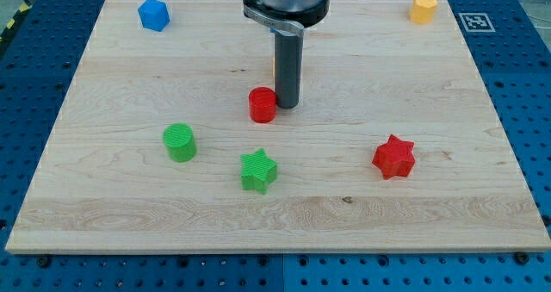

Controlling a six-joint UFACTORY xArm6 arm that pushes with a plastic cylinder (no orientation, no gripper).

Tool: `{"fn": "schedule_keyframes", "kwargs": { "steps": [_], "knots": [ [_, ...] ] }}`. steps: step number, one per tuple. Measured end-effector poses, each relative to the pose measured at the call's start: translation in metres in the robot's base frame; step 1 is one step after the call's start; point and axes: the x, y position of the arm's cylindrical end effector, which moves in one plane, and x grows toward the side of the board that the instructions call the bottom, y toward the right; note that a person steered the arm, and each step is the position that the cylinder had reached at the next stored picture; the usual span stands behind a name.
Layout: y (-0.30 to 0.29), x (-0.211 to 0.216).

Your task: Slide the red circle to the center left of the board

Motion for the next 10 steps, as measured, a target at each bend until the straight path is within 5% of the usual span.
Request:
{"fn": "schedule_keyframes", "kwargs": {
  "steps": [10],
  "knots": [
    [-0.065, 0.033]
  ]
}}
